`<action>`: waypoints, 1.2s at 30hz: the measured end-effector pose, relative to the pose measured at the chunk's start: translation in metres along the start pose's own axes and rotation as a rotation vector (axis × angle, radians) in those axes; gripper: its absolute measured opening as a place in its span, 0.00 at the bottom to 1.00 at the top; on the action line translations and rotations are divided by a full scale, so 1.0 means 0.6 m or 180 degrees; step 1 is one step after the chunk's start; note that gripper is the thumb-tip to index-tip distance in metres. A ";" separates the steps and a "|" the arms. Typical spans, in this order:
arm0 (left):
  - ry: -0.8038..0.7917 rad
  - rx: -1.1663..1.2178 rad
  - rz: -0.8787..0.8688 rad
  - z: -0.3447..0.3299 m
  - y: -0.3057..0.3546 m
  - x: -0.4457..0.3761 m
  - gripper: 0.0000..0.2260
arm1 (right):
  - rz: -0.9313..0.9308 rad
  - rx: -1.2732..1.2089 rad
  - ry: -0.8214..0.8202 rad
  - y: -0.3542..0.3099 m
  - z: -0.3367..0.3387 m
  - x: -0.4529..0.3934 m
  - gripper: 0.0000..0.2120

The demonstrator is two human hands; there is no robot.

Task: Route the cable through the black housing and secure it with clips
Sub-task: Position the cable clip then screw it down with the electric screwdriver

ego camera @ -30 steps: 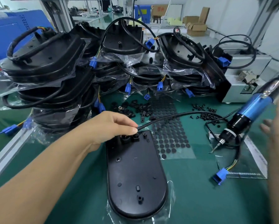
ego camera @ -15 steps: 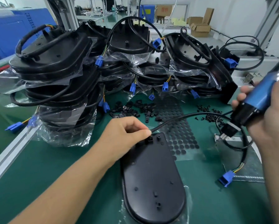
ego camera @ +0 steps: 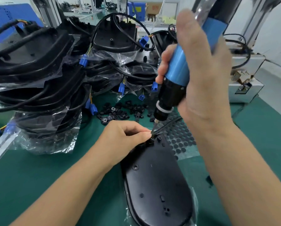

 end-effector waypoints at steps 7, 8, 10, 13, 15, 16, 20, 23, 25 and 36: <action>0.0047 0.0068 0.0035 -0.001 -0.005 0.001 0.03 | -0.0033 -0.0014 0.0186 0.028 0.023 0.005 0.10; 0.0053 0.0071 0.0032 -0.001 -0.005 0.001 0.03 | -0.0020 -0.0057 0.0200 0.032 0.024 0.008 0.10; 0.0064 0.0073 0.0017 0.000 -0.005 0.001 0.03 | 0.0011 -0.0112 0.0213 0.033 0.025 0.008 0.08; 0.0071 0.0048 0.0008 0.000 -0.003 0.001 0.02 | -0.0017 -0.0118 0.0289 0.038 0.034 0.010 0.09; 0.0069 0.0085 0.0023 0.000 -0.003 0.003 0.02 | -0.0043 -0.0165 0.0281 0.039 0.034 0.011 0.09; 0.0066 0.0108 0.0027 0.000 -0.002 0.003 0.02 | -0.0043 -0.0179 0.0300 0.038 0.036 0.011 0.09; 0.0072 0.0135 0.0036 -0.001 0.000 0.002 0.02 | 0.0009 -0.0212 0.0293 0.032 0.035 0.012 0.09; 0.0087 0.0111 0.0034 -0.001 0.001 0.001 0.02 | -0.0008 -0.0240 0.0271 0.032 0.031 0.013 0.10; 0.0104 0.0098 0.0027 0.000 0.001 0.001 0.02 | -0.0037 -0.0179 0.0293 0.035 0.029 0.014 0.09; 0.0090 0.0069 0.0064 0.000 0.000 0.002 0.03 | 0.0058 -0.0140 0.0023 0.040 0.020 0.013 0.11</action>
Point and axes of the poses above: each hand's wrist, its own x-axis away from the middle knuckle, its own z-axis out of the back of the hand, y = z × x, the point moved 10 cm from there along -x, towards the middle knuckle, and after that the axes turned 15 degrees about -z, right-handed, at the moved point
